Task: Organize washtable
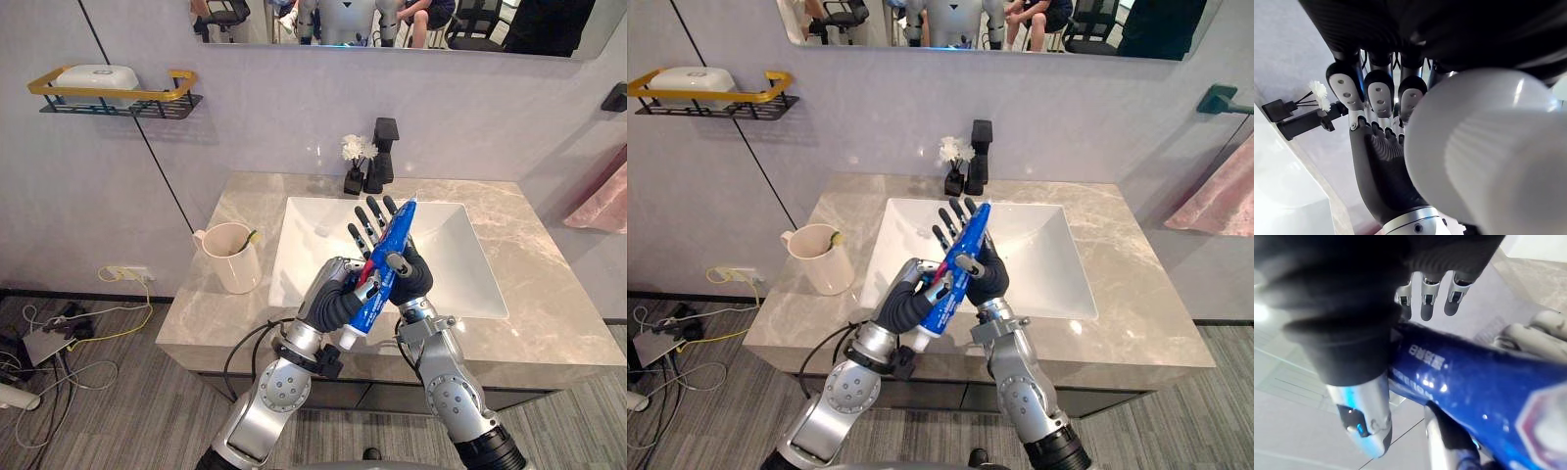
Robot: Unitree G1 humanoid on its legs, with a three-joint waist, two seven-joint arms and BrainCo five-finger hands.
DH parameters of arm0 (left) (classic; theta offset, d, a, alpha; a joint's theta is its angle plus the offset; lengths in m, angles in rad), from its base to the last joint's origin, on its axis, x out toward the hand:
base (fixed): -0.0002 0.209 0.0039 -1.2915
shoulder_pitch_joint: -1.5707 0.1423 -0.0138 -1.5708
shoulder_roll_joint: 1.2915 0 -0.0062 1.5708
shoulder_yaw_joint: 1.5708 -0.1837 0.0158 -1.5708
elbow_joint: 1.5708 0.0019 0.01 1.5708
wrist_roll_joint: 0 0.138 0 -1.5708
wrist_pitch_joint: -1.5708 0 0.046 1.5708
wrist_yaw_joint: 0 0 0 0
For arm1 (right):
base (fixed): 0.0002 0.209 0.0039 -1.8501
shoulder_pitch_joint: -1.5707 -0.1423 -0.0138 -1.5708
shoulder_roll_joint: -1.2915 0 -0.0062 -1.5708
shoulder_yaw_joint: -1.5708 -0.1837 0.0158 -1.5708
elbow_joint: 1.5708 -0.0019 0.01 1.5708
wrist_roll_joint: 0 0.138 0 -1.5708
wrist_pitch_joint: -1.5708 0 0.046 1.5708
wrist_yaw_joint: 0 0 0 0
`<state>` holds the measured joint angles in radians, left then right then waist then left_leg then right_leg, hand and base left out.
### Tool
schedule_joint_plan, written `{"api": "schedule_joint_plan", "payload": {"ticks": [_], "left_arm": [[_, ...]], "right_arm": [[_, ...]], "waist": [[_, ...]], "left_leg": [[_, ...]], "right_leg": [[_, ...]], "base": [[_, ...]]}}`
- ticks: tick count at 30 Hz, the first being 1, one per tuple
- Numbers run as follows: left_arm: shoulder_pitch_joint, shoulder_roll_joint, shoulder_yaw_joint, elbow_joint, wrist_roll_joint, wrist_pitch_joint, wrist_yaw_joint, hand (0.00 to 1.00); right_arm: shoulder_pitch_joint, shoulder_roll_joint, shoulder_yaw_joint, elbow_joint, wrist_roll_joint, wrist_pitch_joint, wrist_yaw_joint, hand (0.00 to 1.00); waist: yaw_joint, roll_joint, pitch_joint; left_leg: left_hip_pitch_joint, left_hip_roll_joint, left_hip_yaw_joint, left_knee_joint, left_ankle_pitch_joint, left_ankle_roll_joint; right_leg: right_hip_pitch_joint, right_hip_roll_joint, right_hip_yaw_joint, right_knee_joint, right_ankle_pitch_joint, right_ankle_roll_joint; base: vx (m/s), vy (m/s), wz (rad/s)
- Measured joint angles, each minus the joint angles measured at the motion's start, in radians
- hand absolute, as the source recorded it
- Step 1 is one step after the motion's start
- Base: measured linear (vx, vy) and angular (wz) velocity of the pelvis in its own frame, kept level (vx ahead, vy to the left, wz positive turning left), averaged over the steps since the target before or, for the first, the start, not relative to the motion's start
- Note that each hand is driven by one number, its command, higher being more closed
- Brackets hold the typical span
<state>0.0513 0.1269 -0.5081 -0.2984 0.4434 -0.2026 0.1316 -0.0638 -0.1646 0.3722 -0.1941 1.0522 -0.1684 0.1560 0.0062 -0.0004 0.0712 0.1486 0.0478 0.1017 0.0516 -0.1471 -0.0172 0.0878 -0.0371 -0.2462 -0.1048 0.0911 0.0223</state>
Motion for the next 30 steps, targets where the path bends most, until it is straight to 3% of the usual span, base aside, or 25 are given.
{"api": "schedule_joint_plan", "payload": {"ticks": [19,30], "left_arm": [[-0.004,0.0,0.002,0.036,0.0,0.001,0.024,1.0],[-0.001,0.0,0.032,0.034,0.0,-0.005,0.024,1.0]], "right_arm": [[-0.06,-0.012,0.03,0.011,0.042,0.001,0.008,1.0],[-0.06,0.003,0.021,0.006,-0.009,0.002,0.016,1.0]], "waist": [[0.009,-0.021,0.01],[0.01,-0.021,0.01]], "left_leg": [[-0.004,-0.014,0.0,0.001,0.008,0.008],[-0.006,-0.015,0.0,-0.001,0.01,0.01]], "right_leg": [[-0.005,-0.012,0.004,0.0,0.013,0.005],[-0.007,-0.014,0.003,0.0,0.014,0.006]], "base": [[0.0,0.0,0.0],[0.0,0.0,0.0]]}}
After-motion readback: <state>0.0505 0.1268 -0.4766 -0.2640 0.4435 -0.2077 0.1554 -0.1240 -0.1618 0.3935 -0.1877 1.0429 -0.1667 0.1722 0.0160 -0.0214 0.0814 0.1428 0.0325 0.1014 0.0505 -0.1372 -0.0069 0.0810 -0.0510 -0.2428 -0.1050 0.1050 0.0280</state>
